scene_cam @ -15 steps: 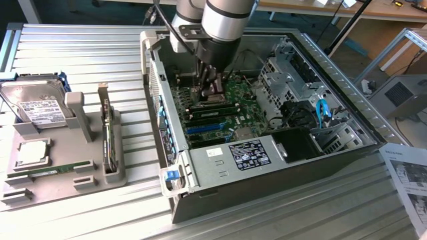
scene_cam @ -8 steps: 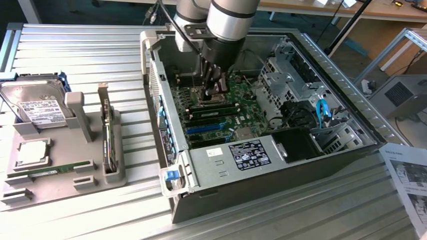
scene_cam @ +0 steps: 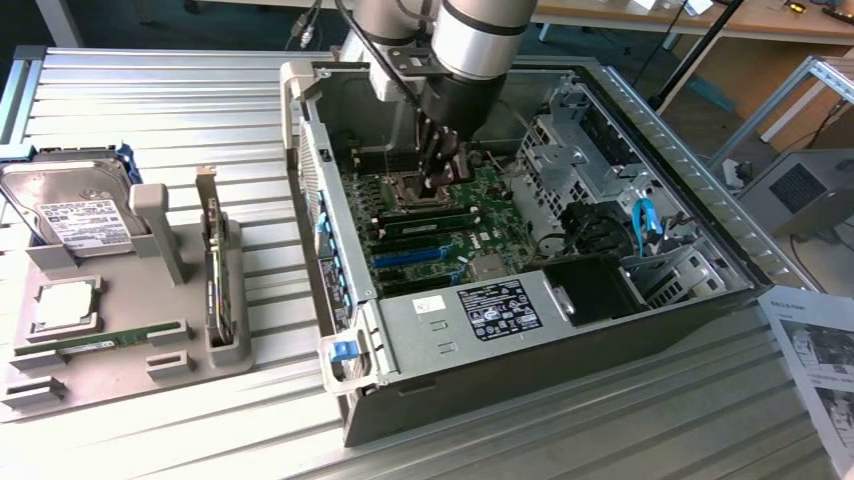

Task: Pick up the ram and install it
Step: 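Press down the ram until it locks into place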

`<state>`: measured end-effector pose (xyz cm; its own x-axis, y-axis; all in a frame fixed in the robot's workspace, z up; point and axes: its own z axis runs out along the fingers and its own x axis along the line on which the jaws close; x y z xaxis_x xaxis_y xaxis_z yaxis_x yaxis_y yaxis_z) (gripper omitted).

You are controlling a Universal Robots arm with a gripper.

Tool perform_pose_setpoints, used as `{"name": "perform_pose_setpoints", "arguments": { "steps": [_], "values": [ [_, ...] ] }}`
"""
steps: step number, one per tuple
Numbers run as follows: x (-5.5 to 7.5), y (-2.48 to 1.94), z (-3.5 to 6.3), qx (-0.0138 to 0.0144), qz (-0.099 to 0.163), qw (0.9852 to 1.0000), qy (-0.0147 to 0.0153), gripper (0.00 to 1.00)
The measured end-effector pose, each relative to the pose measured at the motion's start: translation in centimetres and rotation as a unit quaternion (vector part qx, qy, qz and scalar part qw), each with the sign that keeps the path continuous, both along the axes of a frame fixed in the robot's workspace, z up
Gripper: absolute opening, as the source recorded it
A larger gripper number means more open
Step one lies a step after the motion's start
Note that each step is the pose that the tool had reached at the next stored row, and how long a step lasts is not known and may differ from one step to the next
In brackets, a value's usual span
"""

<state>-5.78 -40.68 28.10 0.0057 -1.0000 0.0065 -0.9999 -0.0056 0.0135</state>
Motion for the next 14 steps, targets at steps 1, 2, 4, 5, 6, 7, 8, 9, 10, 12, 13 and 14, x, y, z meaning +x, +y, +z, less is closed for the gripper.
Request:
{"name": "perform_pose_setpoints", "arguments": {
  "steps": [1, 2, 4, 5, 6, 7, 8, 9, 10, 12, 13, 14],
  "values": [
    [0.2, 0.02, 0.0, 0.0, 0.0, 1.0, 0.0, 0.11],
    [0.4, 0.04, 0.0, 0.0, 0.0, 1.0, 0.0, 0.11],
    [0.9, 0.08, 0.0, 0.0, 0.0, 1.0, 0.0, 0.11],
    [1.2, 0.1, 0.0, 0.0, 0.0, 1.0, 0.0, 0.11],
    [1.3, 0.11, 0.0, 0.0, 0.0, 1.0, 0.0, 0.11],
    [1.5, 0.12, 0.0, 0.0, 0.0, 1.0, 0.0, 0.11],
    [1.7, 0.13, 0.0, -0.0001, 0.0, 1.0, 0.0, 0.11],
    [1.8, 0.13, 0.0, 0.0, 0.0, 1.0, 0.0, 0.11],
    [1.9, 0.12, 0.0, 0.0, 0.0, 1.0, 0.0, 0.11],
    [1.9, 0.13, 0.0, 0.0, 0.0, 1.0, 0.0, 0.11],
    [1.9, 0.13, 0.0, 0.0, 0.0, 1.0, 0.0, 0.11],
    [1.9, 0.14, 0.01, 0.0, 0.0, 1.0, 0.0, 0.11]
  ]
}}
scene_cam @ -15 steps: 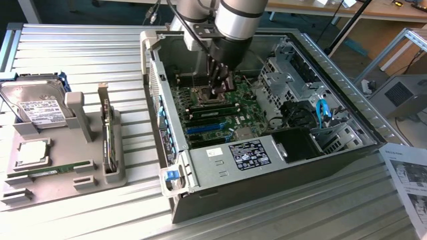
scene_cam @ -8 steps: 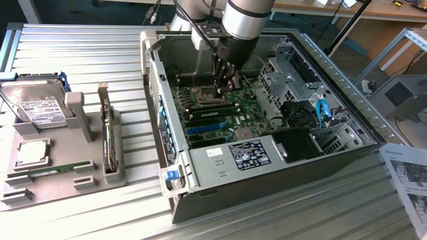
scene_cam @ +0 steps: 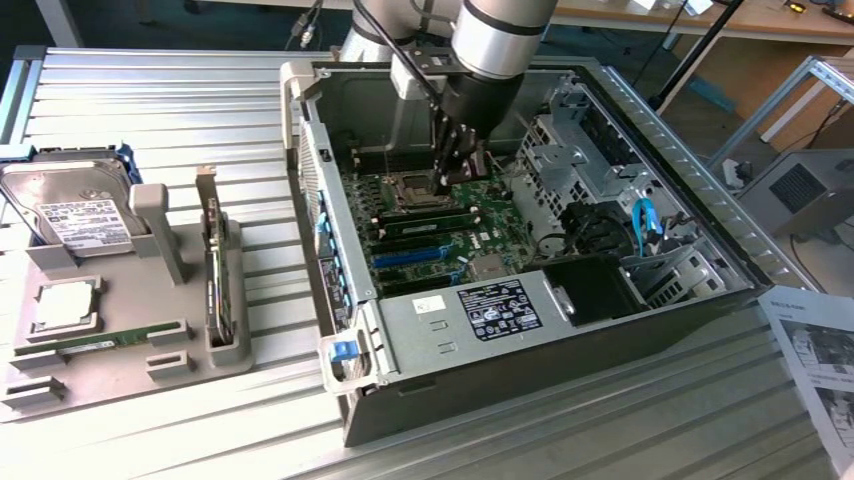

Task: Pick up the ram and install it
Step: 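Press down the ram until it locks into place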

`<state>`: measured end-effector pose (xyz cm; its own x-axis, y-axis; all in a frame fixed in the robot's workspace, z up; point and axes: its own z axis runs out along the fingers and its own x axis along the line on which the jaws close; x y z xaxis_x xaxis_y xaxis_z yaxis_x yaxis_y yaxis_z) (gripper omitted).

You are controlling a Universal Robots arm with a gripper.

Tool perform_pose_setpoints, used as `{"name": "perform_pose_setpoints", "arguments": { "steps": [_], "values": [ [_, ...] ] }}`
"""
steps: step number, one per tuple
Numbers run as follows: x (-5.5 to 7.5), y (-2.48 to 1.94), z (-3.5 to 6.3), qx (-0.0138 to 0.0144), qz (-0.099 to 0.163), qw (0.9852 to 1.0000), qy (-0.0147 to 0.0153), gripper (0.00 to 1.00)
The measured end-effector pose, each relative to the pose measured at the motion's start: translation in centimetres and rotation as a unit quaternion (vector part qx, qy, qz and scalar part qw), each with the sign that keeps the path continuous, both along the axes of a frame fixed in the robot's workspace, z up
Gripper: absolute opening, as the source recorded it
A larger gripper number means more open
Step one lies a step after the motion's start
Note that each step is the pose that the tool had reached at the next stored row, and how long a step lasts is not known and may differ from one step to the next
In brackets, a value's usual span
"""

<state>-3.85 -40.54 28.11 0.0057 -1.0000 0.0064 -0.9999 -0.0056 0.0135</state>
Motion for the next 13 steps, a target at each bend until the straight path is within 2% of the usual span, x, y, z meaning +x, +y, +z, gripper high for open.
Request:
{"name": "perform_pose_setpoints", "arguments": {
  "steps": [5, 8, 13],
  "values": [
    [0.0, 0.0, 0.53, -0.0001, 0.0, 1.0, 0.0, 0.11],
    [0.0, 0.01, 1.16, -0.0002, 0.0, 1.0, 0.0, 0.11],
    [0.0, 0.04, 2.52, -0.002, 0.0, 1.0, 0.0, 0.11]
  ]
}}
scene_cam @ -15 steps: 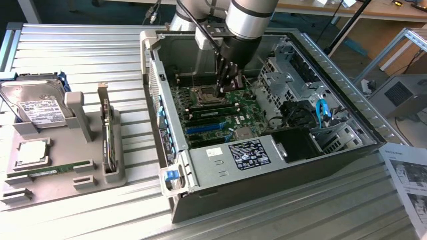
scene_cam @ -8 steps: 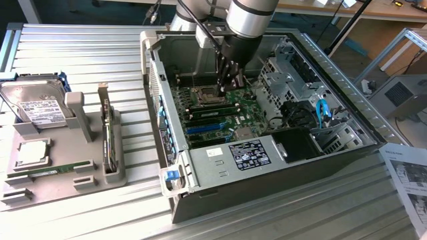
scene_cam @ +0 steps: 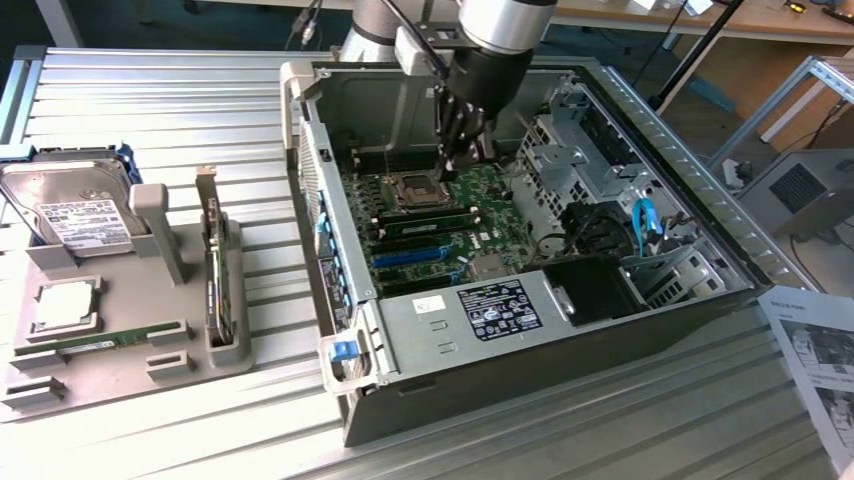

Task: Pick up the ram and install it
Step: 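Press down the ram until it locks into place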

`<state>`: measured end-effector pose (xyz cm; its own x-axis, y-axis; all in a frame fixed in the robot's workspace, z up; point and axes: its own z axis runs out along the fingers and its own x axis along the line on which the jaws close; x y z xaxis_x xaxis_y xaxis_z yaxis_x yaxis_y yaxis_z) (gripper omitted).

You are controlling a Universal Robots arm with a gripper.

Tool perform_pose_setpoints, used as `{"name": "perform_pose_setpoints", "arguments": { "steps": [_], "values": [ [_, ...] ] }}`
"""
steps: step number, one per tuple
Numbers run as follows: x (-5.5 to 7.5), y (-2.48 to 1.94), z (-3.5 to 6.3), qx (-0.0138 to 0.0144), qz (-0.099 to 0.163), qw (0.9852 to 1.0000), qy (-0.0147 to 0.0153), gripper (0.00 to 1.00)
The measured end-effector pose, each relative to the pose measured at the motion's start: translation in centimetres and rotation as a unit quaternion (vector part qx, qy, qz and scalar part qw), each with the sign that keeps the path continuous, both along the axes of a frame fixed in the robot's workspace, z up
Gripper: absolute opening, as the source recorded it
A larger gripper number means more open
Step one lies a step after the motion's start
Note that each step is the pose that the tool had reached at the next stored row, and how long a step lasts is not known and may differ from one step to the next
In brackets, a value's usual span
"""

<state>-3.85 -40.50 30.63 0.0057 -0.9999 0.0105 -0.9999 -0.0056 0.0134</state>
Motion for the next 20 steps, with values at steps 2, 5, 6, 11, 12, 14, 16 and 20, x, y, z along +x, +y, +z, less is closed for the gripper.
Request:
{"name": "perform_pose_setpoints", "arguments": {
  "steps": [2, 5, 6, 11, 12, 14, 16, 20],
  "values": [
    [0.0, 0.01, 0.34, -0.0013, 0.0, 1.0, 0.0, 0.11],
    [0.0, 0.03, 1.01, -0.0032, 0.0, 1.0, 0.0001, 0.11],
    [0.0, 0.03, 1.13, -0.0032, 0.0, 1.0, 0.0, 0.11],
    [0.0, 0.06, 1.78, -0.0042, 0.0, 1.0, 0.0001, 0.11],
    [0.0, 0.06, 1.87, -0.0043, 0.0, 1.0, 0.0, 0.11],
    [0.0, 0.07, 2.06, -0.0046, 0.0, 1.0, 0.0, 0.11],
    [0.0, 0.08, 2.26, -0.0049, 0.0, 1.0, 0.0, 0.11],
    [0.0, 0.09, 2.65, -0.0054, 0.0, 1.0, 0.0001, 0.11]
  ]
}}
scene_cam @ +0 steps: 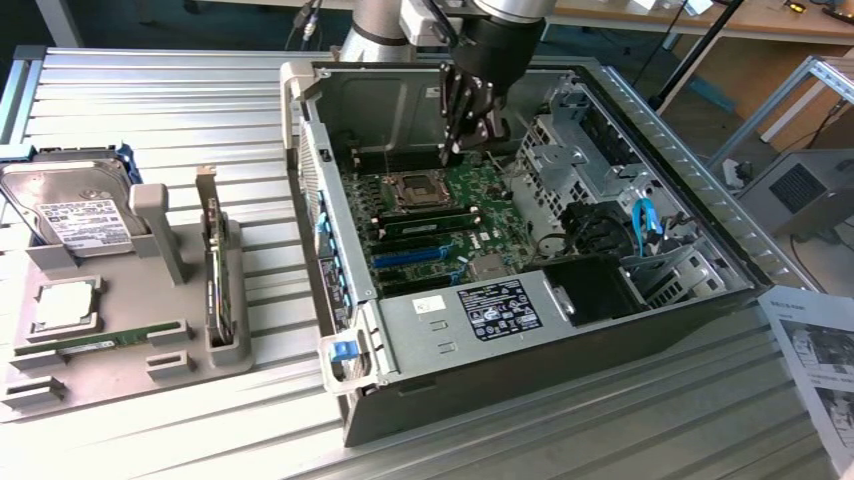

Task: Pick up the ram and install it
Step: 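Press down the ram until it locks into place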

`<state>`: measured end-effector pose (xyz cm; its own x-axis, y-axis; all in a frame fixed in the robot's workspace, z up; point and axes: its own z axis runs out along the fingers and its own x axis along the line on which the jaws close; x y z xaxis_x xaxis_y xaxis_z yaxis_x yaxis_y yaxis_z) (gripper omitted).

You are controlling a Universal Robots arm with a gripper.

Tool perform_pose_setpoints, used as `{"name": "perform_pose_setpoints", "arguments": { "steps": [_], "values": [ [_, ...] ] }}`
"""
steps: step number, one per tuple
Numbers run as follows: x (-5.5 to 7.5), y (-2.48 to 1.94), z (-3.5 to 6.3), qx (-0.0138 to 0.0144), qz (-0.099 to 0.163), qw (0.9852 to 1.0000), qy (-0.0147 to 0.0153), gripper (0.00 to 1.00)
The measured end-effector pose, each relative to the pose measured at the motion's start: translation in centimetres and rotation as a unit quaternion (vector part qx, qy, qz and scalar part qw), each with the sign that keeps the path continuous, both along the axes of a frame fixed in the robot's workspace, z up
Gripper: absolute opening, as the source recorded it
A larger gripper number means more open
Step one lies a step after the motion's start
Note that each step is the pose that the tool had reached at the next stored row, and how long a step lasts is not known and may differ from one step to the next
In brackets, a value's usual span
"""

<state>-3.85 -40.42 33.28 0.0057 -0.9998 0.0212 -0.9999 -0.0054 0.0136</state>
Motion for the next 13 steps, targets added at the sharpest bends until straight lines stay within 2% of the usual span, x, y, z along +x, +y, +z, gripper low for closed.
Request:
{"name": "perform_pose_setpoints", "arguments": {
  "steps": [5, 9, 13],
  "values": [
    [0.0, 0.0, 0.02, 0.0, 0.0, 1.0, 0.0, 0.11],
    [1.5, 0.17, 0.02, -0.0014, 0.0, 1.0, -0.0001, 0.11],
    [1.6, 0.18, 0.02, -0.0014, 0.0, 1.0, 0.0, 0.11]
  ]
}}
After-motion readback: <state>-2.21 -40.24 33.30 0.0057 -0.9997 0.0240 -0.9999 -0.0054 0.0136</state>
